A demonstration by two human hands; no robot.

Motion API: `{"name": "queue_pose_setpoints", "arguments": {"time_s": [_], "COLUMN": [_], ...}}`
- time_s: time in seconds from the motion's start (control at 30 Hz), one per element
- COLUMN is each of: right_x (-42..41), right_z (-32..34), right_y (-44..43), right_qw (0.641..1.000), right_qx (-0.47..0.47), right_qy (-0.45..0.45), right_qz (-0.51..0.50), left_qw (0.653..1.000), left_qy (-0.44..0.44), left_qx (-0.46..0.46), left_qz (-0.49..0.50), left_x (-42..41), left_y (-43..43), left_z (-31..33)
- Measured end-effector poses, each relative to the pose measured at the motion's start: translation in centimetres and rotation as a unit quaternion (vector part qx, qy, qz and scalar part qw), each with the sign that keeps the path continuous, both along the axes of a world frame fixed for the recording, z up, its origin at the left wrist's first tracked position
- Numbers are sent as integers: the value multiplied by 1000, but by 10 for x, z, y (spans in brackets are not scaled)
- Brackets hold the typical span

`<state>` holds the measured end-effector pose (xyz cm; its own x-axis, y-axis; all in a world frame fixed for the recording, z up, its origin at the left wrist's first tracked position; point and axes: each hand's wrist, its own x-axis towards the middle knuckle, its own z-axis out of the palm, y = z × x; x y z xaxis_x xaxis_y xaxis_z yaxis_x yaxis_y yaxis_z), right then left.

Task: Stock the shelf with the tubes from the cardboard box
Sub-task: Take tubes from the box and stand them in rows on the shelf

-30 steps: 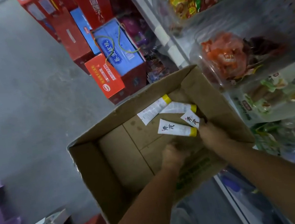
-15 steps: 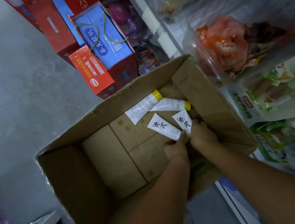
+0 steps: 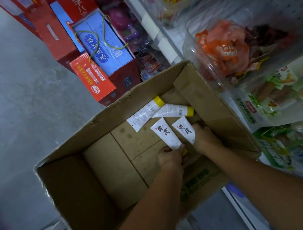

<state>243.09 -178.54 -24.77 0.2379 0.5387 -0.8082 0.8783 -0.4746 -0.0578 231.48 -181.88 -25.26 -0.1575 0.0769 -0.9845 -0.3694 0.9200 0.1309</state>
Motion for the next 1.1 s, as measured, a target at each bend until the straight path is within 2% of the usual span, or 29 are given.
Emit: {"name": "queue_pose_setpoints", "arguments": {"time_s": [0.3,0.53,0.8,0.97,1.1], "right_x": [0,-6,-18,-22,-32], "right_z": [2,29,126,201,268], "right_y": [0,-2,6,18,28], "right_qw": [998,981,951,931,899], "right_qx": [45,73,127,183,245], "right_qy": [35,131,229,269,325], "right_qz": [-41,-122,-167,-165,-164], "left_qw": [994,981,955,920,888], "left_qy": [22,43,29,75,102], "left_qx": [31,136,235,323,385], "left_qz": [-106,-134,-178,-209,-230], "left_x": [-31,-74,-107,-121,-132], "left_y": [-6,-10,3,15,32], "left_z": [5,33,118,188,251]}}
